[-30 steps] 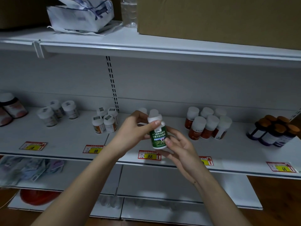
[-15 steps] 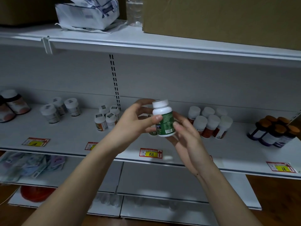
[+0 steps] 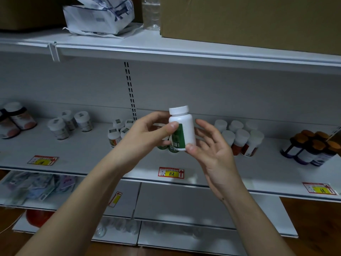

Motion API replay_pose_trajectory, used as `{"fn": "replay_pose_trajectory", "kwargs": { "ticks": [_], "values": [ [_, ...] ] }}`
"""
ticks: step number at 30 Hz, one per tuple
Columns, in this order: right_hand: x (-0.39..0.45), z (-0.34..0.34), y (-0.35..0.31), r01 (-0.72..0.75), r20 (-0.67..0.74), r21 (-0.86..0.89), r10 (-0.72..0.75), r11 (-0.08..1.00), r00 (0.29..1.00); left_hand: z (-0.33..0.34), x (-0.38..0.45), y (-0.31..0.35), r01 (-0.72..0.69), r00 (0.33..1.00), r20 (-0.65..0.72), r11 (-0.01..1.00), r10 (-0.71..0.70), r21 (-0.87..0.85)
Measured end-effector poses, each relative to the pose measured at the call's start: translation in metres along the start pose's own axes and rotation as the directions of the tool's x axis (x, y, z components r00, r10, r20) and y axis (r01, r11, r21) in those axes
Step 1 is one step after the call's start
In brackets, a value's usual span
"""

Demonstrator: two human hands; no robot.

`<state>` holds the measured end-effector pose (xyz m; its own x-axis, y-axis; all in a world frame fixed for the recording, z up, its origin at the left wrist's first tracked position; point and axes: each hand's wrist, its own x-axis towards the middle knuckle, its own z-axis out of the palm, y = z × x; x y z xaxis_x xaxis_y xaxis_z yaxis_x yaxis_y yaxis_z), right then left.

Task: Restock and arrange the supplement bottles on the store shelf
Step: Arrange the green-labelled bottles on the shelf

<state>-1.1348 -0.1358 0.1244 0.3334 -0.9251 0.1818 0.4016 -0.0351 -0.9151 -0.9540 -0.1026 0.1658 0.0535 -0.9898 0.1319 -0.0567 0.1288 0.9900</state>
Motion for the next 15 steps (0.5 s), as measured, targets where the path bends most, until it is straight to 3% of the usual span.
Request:
{"fn": "replay_pose_trajectory", "kwargs": {
  "ticks": [5, 10, 15],
  "values": [
    [-0.0015, 0.0041, -0.0022, 0.052, 0.009, -0.115, -0.051, 0.992, 0.999, 0.0029, 0.0001, -0.0011, -0.007, 1.000, -0.030, 0.999, 0.005, -0.039],
    [-0.0018, 0.0048, -0.0079, -0.116, 0.060, 0.085, 0.111, 0.990, 0.992, 0.0058, -0.0005, -0.0014, 0.008, 0.999, -0.051, 0.979, -0.018, -0.203],
    [-0.0052, 0.0050, -0.0038, -0.109, 0.046, 0.053, 0.107, 0.993, 0.993, 0.0084, 0.0005, -0.0046, -0.015, 0.998, -0.067, 0.980, 0.002, -0.200]
  ]
}}
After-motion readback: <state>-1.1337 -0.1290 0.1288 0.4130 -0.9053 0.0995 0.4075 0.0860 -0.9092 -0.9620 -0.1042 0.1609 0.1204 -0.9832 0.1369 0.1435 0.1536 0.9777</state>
